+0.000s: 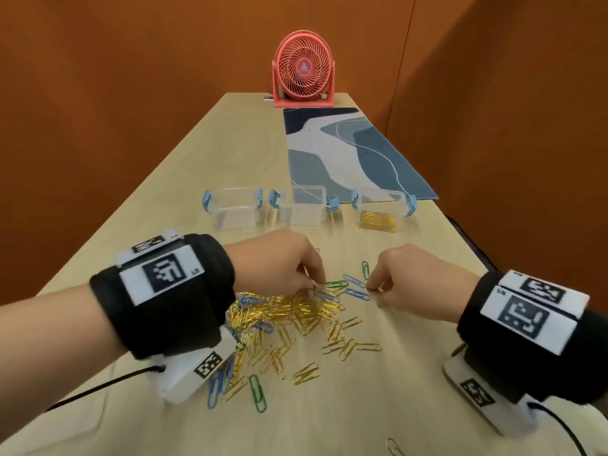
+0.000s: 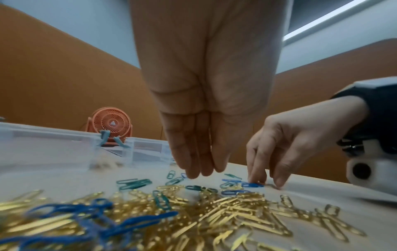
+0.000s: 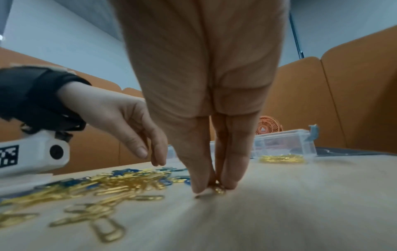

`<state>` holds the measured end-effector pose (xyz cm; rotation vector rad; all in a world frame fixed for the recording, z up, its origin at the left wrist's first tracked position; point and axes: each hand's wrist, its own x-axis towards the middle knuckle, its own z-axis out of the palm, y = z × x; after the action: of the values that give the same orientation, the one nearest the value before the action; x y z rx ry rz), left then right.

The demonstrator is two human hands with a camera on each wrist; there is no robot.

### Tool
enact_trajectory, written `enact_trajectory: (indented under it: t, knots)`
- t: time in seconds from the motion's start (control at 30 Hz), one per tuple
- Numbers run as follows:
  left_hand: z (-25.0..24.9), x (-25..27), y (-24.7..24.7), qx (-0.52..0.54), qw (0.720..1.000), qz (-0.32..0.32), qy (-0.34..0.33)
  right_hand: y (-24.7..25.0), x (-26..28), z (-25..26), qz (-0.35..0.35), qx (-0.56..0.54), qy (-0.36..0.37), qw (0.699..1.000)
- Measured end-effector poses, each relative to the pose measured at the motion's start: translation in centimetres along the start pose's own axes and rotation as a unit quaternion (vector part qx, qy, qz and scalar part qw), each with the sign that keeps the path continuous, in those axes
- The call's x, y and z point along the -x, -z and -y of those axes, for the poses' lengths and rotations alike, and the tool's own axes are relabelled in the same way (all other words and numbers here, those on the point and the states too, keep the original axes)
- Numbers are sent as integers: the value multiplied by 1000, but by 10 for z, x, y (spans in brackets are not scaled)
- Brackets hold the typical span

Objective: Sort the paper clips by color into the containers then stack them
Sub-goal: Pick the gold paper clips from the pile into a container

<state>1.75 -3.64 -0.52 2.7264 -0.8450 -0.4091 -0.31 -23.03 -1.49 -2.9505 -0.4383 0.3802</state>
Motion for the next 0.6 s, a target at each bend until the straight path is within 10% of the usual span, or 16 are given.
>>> enact_trajectory:
  t: [0.6]
  knots:
    - [-2, 46, -36, -10, 997, -58, -47, -10, 34, 23, 30, -168, 37, 985]
